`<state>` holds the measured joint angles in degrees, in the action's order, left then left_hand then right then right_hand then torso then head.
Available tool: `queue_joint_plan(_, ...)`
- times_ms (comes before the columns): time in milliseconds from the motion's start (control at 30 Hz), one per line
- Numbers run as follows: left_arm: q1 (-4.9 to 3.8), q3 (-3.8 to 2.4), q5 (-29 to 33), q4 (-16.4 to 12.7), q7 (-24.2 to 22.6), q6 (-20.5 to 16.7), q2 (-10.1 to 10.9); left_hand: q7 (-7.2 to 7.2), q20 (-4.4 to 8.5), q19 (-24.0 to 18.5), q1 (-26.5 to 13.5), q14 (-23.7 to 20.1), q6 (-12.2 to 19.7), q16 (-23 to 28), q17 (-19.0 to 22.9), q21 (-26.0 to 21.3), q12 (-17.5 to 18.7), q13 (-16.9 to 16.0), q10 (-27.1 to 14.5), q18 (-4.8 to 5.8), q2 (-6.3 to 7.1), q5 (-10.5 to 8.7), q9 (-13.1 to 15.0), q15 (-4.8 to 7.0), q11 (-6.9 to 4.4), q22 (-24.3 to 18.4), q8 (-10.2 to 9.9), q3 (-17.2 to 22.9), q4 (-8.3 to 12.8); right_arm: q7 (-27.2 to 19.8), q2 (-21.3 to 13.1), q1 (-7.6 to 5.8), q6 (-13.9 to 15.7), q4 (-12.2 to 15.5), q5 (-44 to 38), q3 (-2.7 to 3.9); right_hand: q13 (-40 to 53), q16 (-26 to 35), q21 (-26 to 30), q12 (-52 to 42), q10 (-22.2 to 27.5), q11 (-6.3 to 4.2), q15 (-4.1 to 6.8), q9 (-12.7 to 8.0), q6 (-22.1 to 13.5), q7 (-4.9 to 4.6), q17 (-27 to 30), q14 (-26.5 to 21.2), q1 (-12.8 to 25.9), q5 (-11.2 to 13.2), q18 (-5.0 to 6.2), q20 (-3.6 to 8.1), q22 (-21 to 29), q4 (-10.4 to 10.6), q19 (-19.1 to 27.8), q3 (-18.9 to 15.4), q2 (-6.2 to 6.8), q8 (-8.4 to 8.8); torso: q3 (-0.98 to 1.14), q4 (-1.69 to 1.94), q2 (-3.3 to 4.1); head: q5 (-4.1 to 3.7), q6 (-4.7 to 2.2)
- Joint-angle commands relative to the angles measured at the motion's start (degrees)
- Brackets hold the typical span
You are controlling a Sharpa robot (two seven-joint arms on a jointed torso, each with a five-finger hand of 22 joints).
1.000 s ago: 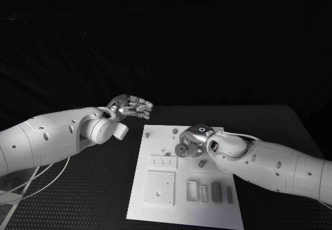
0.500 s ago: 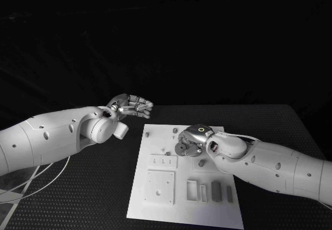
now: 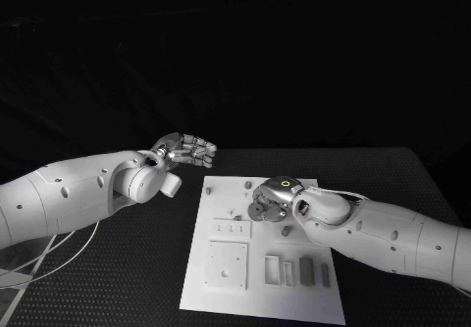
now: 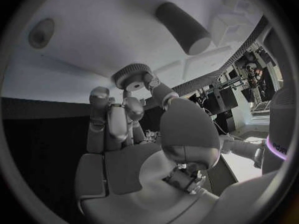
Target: Assemble the parts on the task board
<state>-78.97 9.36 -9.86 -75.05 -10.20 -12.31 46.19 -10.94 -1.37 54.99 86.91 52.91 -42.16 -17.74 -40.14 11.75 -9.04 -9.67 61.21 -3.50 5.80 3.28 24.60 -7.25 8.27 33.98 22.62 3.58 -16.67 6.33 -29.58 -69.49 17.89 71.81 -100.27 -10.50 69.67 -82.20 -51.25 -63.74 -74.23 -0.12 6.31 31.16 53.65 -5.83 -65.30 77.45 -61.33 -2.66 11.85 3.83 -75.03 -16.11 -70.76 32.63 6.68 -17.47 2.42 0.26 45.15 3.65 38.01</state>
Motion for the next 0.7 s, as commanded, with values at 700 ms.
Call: queue_joint_plan(700, -0.03, -0.04, -0.26, -0.07, -0.42, 0.64, -0.08, -1.14, -0.40, -0.09, -0.09, 0.06, 0.30, 0.29, -0.12, -0.24, 0.32, -0.09, 0.19, -0.80, -0.09, -0.35, 0.08, -0.28, 0.21, 0.09, -0.24, -0.35, -0.02, 4.65, -0.17, -0.23, 4.22, 1.42, -4.13, -0.43, 0.32, -0.39, -0.13, -0.13, -0.62, -0.91, 0.74, 1.34, 2.94, 0.45, -0.54, 0.24, -0.48, -0.10, 3.15, 0.17, -0.94, -0.64, 0.07, -0.56, -1.64, -1.04, -0.08, 0.00, -0.01, 0.07, -0.54)
